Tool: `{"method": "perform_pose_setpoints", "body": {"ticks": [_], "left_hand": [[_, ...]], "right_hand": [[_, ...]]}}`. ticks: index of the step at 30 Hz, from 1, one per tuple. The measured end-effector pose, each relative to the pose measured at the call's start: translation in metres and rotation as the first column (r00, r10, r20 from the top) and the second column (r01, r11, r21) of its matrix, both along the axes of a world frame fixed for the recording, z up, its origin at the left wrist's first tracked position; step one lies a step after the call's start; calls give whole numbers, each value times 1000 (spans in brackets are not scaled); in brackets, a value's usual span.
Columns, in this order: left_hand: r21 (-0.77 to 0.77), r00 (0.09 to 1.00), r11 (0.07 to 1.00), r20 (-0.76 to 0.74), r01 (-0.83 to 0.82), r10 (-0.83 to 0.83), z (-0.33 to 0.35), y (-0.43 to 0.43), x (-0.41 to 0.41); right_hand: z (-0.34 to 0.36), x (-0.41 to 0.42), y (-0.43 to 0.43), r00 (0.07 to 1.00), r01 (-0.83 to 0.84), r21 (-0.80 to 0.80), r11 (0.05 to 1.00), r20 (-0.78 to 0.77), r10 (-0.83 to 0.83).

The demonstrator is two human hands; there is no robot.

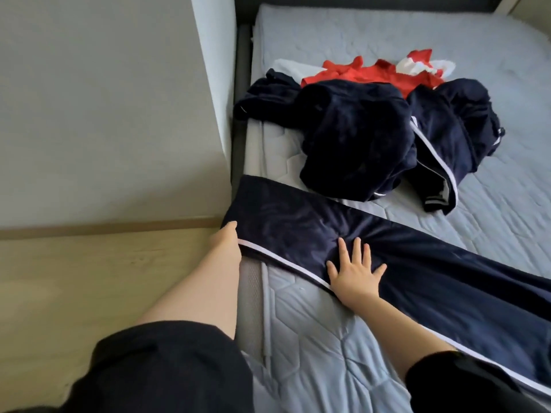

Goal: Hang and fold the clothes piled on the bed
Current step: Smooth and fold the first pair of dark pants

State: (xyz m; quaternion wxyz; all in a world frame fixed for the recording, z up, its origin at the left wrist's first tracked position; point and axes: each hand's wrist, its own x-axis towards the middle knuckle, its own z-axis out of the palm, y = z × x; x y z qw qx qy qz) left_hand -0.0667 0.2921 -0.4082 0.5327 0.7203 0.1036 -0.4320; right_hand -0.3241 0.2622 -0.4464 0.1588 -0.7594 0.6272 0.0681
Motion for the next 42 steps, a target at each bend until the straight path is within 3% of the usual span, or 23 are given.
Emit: {"method": "perform_pose_setpoints", "body": {"ticks": [2, 5, 8, 9, 11, 13, 14, 17, 19, 20, 22, 25, 27, 29, 31, 33, 35, 37, 38, 40, 42], "left_hand": [[-53, 998, 997, 27, -47, 49, 9, -5, 1], [-66, 965, 997, 261, 28, -10, 33, -10, 1], [-161, 929, 972, 354, 172, -106, 62, -11, 4], [-187, 919, 955, 364, 231, -151, 68, -11, 4], [-223, 900, 913, 359, 341, -248, 81, -7, 2], [-237, 840, 846, 404, 478, -361, 88, -2, -5], [-218, 773, 786, 457, 578, -441, 91, 1, -10], [-111, 434, 448, 530, 887, -729, 96, 8, -25], [-61, 186, 177, 460, 982, -868, 97, 12, -32], [-51, 102, 88, 421, 995, -901, 96, 13, -34], [-38, 67, 57, 381, 998, -922, 91, 14, -37], [-41, 244, 248, 388, 968, -889, 78, 12, -37], [31, 276, 323, 443, 946, -853, 71, 10, -39], [146, 163, 250, 441, 957, -882, 63, 8, -46], [326, -67, 74, 400, 943, -914, 54, 8, -57], [507, -296, -72, 378, 859, -877, 46, 11, -68], [640, -415, -63, 418, 766, -808, 38, 16, -75], [659, -381, 82, 527, 747, -759, 33, 18, -75], [600, -283, 180, 593, 779, -754, 34, 18, -73], [406, 42, 418, 674, 813, -737, 44, 15, -67], [159, 470, 765, 707, 624, -530, 54, 8, -52]], "right_hand": [[4, 0, 0, 1000, 8, 8, 1000, 19, -8], [16, 11, 8, 998, -8, 38, 999, 66, 5], [32, 35, 13, 940, -88, 64, 994, 336, 62], [40, 43, 10, 870, -65, 104, 992, 493, 5], [61, 56, -2, 585, 25, 334, 942, 759, -285], [79, 63, -20, 294, 12, 615, 789, 752, -590], [85, 64, -30, 226, -18, 699, 715, 699, -678], [91, 61, -50, 209, -55, 812, 581, 578, -789], [94, 58, -50, 200, -112, 845, 523, 535, -821], [94, 55, -48, 187, -149, 849, 507, 527, -829], [92, 52, -43, 188, -154, 838, 524, 546, -817], [82, 43, -37, 152, -126, 820, 558, 572, -806], [76, 35, -37, 61, -204, 806, 555, 577, -815], [75, 27, -35, 15, -349, 765, 541, 582, -813], [73, 21, -32, 15, -408, 740, 534, 591, -807], [68, 19, -31, 41, -312, 748, 586, 626, -778], [62, 19, -32, 46, -128, 771, 624, 633, -773], [52, 17, -32, 46, 128, 781, 611, 611, -790], [46, 15, -32, 49, 237, 768, 595, 602, -797], [42, 8, -29, 40, 369, 714, 595, 628, -777], [45, -3, -28, 62, 478, 637, 605, 663, -746]]}}
